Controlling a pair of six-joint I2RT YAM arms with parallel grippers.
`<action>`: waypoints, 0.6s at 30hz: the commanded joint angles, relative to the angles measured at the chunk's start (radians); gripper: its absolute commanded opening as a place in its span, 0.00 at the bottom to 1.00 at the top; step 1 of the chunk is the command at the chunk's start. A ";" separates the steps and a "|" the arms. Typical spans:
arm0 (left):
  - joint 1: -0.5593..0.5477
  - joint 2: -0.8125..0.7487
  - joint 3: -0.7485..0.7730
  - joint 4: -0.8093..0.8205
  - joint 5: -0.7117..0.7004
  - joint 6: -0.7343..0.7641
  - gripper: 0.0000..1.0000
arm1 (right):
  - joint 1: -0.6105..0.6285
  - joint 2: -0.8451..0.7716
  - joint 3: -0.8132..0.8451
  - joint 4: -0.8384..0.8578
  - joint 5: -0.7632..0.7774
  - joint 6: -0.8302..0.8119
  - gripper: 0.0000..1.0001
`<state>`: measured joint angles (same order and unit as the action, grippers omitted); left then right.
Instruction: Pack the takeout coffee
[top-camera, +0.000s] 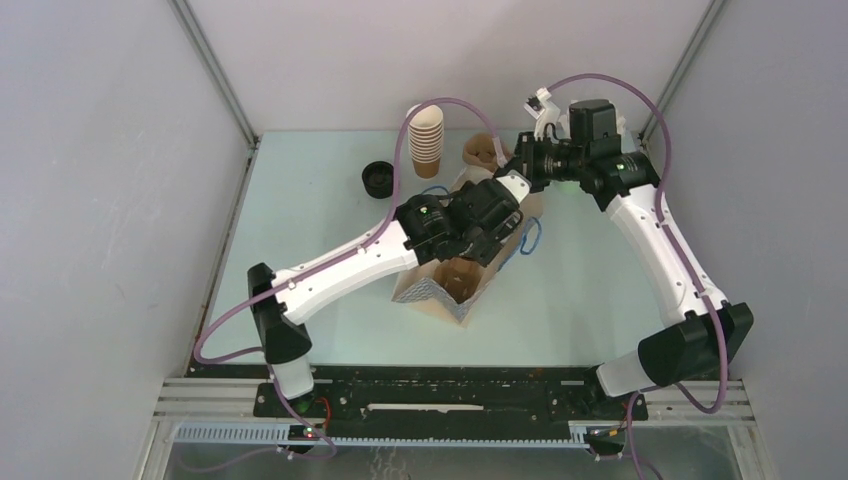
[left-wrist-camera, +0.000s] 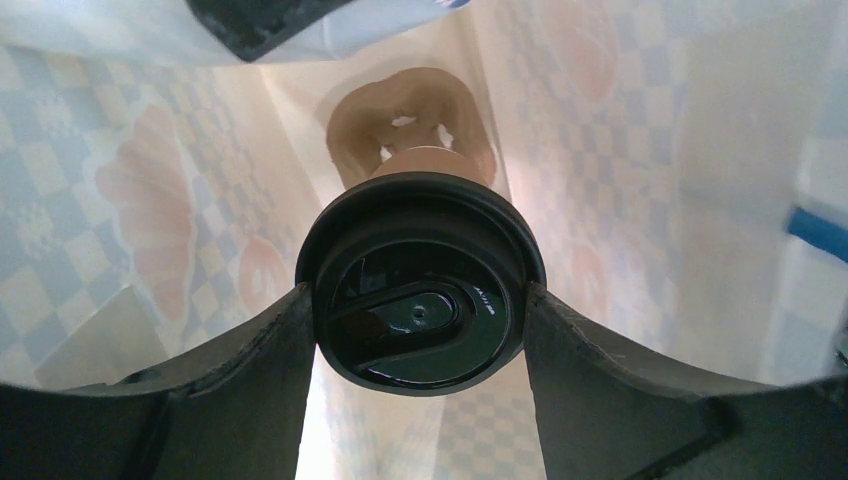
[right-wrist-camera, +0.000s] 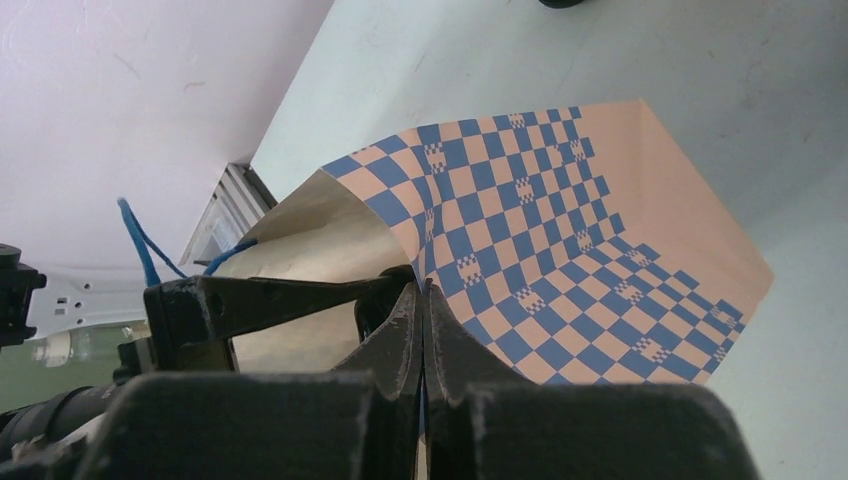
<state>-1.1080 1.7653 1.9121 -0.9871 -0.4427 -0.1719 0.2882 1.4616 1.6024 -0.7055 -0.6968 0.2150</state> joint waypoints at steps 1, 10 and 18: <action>0.027 -0.004 -0.025 0.071 -0.013 0.022 0.36 | -0.021 -0.005 -0.005 0.045 -0.043 0.056 0.00; 0.040 0.028 -0.010 0.071 0.072 0.056 0.36 | -0.028 0.006 0.001 0.049 -0.045 0.083 0.00; 0.056 0.036 -0.044 0.068 0.123 0.092 0.37 | -0.024 -0.015 -0.016 0.082 -0.013 0.127 0.00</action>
<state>-1.0584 1.7866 1.8923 -0.9371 -0.3614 -0.1349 0.2581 1.4761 1.5936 -0.6907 -0.6979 0.2810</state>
